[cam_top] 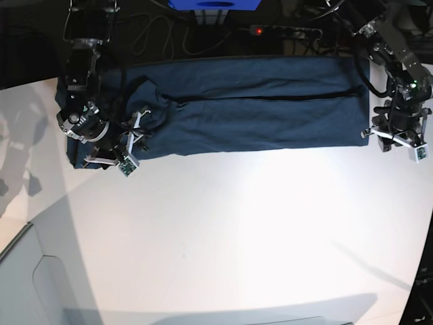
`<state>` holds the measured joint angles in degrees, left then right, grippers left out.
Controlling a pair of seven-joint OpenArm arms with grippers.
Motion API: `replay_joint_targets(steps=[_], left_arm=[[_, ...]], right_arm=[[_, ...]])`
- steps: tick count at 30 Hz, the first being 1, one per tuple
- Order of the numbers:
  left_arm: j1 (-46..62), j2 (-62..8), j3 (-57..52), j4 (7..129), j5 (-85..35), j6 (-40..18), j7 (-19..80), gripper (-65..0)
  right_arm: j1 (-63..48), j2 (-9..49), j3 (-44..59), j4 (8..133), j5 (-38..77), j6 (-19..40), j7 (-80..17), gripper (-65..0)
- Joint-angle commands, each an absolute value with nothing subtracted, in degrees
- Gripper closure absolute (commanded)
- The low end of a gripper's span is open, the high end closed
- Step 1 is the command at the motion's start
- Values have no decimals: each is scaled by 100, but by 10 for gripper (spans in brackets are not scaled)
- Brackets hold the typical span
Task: Fold the T-shirt properly
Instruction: 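Straighten the strip end with the right gripper and release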
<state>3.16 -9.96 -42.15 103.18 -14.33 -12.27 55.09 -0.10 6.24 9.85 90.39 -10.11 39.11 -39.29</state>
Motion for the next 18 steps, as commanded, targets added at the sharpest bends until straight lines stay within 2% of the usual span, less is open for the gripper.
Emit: replay_joint_targets(steps=[1,9,18], left_arm=[[321,-1059,-4224,10413,-1473,-1226,5411,-208],[356,-1051,-4224,10413,-1473,-1226,5367,-208],[312,-1042,-4189,10404,-1473,-1226,5358,-209]], right_arm=[[154,743,1095,8998,-919,4000,-3793,-265],[-462,901,1719,9138,-919,4000,-3793,-261],[-1727,1103,1938,10413,-919,4000,-3785,-261]])
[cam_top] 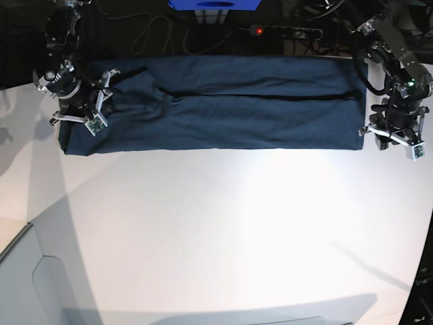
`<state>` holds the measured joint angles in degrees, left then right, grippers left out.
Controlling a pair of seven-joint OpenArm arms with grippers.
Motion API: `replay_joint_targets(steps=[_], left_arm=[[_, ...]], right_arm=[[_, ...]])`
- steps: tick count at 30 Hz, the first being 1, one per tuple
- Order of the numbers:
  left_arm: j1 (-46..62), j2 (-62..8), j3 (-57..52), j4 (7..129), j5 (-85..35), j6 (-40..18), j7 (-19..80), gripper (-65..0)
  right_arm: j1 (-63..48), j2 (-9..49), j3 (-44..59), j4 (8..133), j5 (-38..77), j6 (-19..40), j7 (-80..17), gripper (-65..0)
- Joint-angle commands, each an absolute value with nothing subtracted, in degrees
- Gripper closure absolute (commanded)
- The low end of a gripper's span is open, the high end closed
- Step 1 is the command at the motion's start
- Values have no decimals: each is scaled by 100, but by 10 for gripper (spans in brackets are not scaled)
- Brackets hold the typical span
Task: Fold the T-shirt properly
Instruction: 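Straighten the strip end with the right gripper and release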
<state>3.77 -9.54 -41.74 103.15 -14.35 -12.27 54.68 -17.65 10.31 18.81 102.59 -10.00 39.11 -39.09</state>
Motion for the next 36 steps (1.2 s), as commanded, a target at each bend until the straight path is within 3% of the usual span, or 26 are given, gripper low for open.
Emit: replay_joint_targets(steps=[1,18,29,36], left_arm=[[312,-1033,-4189,10404,-1473,-1226,5358,-209],[356,-945,-4224,10229,-1473,-1226,5358,-209],[479,-989,-4233,10229,-1473,-1226,5358,-212],[620,-1024,-4321,10193,-1481,-1226,5402,-212]], right_arm=[[-1824,1077,2026,10563,-910,4000,-3776,-261],[-2510,1218,2466,10932,-919,4000,-3793,-259],[-2422,901,2554,11433,-910,4000,-3793,-259],[-1771,760,2554,10299,-901,4000,-3785,-259]])
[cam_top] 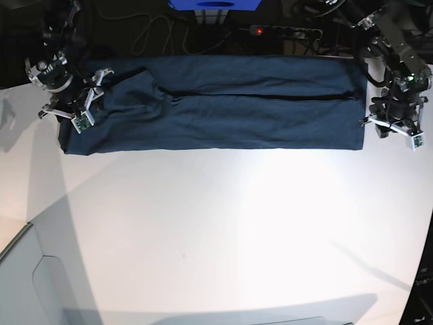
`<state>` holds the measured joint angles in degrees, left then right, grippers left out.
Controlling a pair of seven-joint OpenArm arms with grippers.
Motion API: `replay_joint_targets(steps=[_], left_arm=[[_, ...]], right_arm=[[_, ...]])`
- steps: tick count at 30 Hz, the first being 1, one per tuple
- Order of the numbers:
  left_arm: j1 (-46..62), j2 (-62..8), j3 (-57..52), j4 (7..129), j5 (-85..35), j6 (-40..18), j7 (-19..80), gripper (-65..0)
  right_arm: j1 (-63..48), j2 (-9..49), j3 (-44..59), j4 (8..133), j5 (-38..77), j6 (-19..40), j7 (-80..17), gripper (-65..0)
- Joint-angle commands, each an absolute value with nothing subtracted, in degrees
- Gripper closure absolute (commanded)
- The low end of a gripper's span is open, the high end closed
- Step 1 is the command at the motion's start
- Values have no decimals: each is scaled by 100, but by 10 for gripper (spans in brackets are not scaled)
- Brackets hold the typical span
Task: Fold the T-shirt properly
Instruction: 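Straighten the strip end with the right gripper and release, then grasp the strip end with the left gripper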
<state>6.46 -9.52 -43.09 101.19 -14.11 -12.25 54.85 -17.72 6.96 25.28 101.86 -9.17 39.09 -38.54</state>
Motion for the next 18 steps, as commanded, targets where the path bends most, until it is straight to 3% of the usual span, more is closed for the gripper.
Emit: replay_joint_targets(steps=[1,6,10,18], left_arm=[[620,-1007,-4347,10193,-1481,-1226,5402,-213],[778,-998,-4356,10132,-1481,-1226,5402,-222],[945,-1015,-4356,10026,-1525,-1235,5385,-291],[1569,-971,-4620,9991,-2448,-1226,5367,-333]], right_arm=[[-1657,760,2554,10053,-901,4000,-3776,-259],[-1051,769,2545,8971,-910,4000,-3732,-259],[-576,778,2545,8347,-910,4000,-3732,-259],[-303,778,2527,8110,-910,4000,-3732,-259]])
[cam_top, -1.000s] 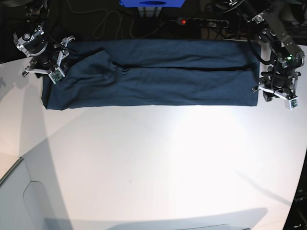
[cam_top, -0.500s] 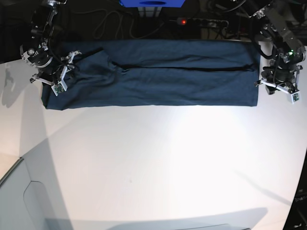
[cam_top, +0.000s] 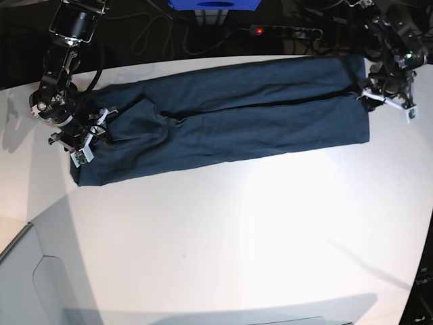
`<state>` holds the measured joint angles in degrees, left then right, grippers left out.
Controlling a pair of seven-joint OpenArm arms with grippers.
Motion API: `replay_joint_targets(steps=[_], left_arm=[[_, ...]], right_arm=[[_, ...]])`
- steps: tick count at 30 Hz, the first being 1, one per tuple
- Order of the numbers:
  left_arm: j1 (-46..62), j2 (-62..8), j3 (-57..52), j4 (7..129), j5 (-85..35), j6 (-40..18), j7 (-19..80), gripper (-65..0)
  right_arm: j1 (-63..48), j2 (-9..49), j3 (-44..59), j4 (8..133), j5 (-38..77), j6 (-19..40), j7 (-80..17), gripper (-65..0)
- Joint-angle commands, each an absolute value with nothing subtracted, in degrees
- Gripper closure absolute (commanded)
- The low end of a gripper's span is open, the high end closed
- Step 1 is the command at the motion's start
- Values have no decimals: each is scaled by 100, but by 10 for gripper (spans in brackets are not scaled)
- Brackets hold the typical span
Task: Fold the T-shirt properly
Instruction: 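Grasp the strip end with the left gripper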
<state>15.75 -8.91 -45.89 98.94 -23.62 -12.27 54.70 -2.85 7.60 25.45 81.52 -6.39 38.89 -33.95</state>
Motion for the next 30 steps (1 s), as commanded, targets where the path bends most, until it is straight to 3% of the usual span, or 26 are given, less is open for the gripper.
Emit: replay_joint_targets(steps=[1,21,27,30], left_arm=[[1613,-971,-4629,9982,-2501,-1226,5367,-332],[1631,-1024,-4593,9068,-2730,-1226,5349,-326],[1534,-998,-4593,9068,-2730,-1235,5349,-155],[1473,-980,-4593,9068,-2730,-1235,5349,-103]], right_arm=[[-295,778,2510,8110,-910,4000,-3732,-259],[-268,778,2132,8110,-910,4000,-3732,-259],[-268,778,2132,8110,-910,4000,-3732,-259],[-268,778,2132,8110,-910,4000,-3732,-259]])
